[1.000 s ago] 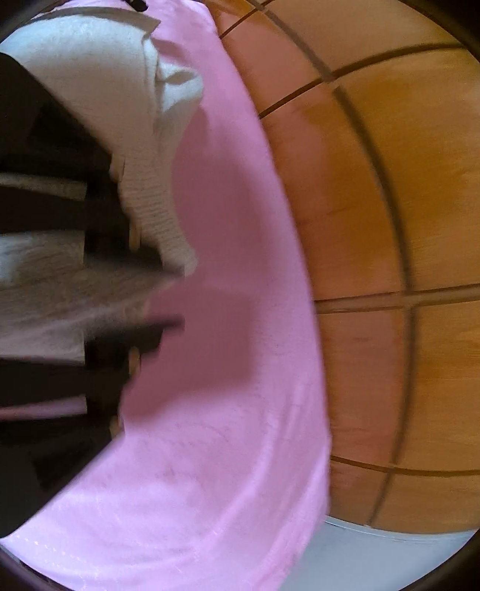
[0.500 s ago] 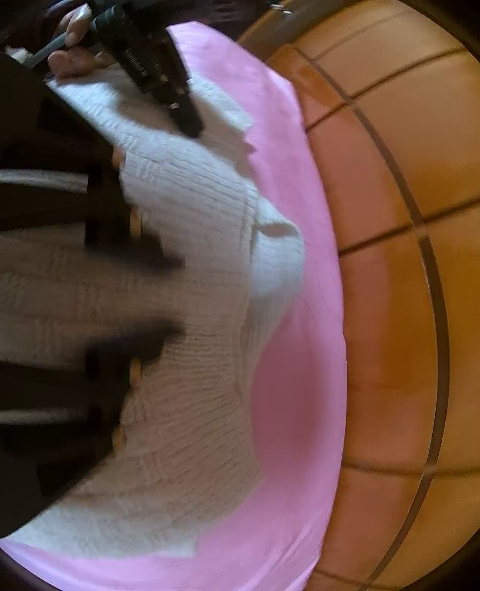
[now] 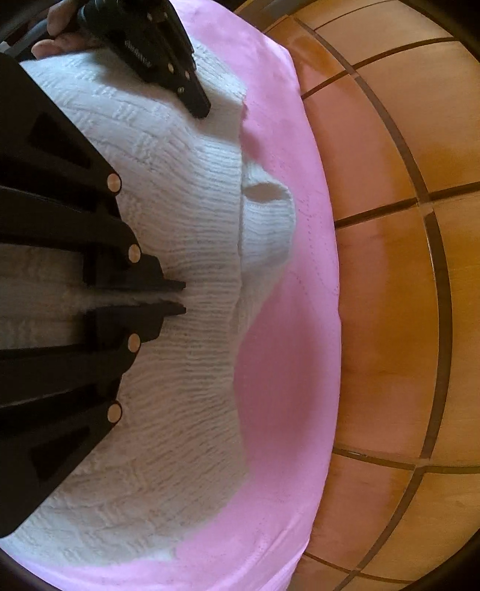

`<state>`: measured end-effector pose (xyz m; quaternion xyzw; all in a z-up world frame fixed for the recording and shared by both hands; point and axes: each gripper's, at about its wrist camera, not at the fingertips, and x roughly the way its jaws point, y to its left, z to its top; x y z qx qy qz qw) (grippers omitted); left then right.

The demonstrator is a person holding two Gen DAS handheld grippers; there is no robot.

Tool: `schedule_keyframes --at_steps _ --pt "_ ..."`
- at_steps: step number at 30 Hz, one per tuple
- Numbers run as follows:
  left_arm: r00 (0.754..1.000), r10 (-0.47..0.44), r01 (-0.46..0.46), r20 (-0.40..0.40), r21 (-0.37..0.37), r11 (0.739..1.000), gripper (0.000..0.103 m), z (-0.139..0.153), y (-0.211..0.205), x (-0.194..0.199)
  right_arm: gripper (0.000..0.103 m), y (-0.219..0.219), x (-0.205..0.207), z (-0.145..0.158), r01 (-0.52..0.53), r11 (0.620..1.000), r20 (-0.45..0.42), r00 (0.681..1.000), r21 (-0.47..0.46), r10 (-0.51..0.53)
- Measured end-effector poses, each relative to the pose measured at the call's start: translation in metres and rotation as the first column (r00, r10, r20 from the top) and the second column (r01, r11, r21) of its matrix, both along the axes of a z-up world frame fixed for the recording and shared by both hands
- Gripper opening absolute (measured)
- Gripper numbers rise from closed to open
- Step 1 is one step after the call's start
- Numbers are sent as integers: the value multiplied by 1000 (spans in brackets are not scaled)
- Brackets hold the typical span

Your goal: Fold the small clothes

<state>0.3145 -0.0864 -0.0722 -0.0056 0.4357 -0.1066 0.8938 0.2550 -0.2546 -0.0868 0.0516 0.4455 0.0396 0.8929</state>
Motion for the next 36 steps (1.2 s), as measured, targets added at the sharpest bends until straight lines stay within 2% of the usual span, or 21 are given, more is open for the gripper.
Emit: schedule_keyframes --at_steps 1,2,3,4,5,6,8,11,13,18,22,24,27,32,33,35,36 --pt "1000 7 -7 0 -3 1000 8 3 2 -2 11 -1 -1 1 -3 1000 2 1000 4 3" --pt "1000 12 -12 4 -7 1000 20 6 2 -5 17 -1 -3 3 -6 1000 5 1000 8 6" --pt "1000 22 -22 15 -10 1000 26 12 5 -12 34 -1 -4 4 -7 1000 10 1000 10 7" --pt "999 32 -31 30 -14 999 38 17 9 -19 46 -3 -10 10 -2 1000 27 1000 20 1" --pt "999 37 -36 40 -22 999 49 17 11 -21 66 -4 -13 14 3 1000 41 999 30 -4" --pt "998 45 -43 55 -32 999 53 21 17 -30 70 -5 -14 17 6 999 53 999 38 -8" --pt "995 64 -62 73 -32 998 54 28 25 -44 71 -6 -26 27 7 999 76 997 42 -10" --pt "993 91 -88 81 -38 995 54 30 34 -63 80 -3 -51 39 -7 998 103 995 58 1" --pt "991 103 -99 86 -42 994 54 33 37 -76 82 0 -66 42 -20 997 111 994 80 11" --pt "989 118 -114 91 -47 992 54 35 46 -99 84 16 -103 42 -71 993 114 992 94 60" --pt "984 152 -148 93 -43 988 54 35 60 -118 85 19 -114 31 -53 995 87 995 86 46" --pt "980 178 -174 88 -54 983 63 35 71 -124 86 16 -114 23 -31 996 64 998 82 26" --pt "968 236 -227 90 -101 969 66 38 96 -138 89 12 -114 12 -20 995 46 999 95 15" --pt "955 298 -289 1 -236 928 66 25 145 -154 92 15 -112 6 -8 995 40 999 100 4" --pt "955 297 -293 -21 -259 921 63 21 152 -155 93 16 -111 4 -8 995 40 999 98 4" --pt "959 272 -282 -76 -321 904 47 10 162 -158 94 18 -110 2 -7 996 42 999 88 3" --pt "963 250 -268 -98 -354 896 44 5 163 -159 95 20 -109 2 -7 997 43 999 83 3"
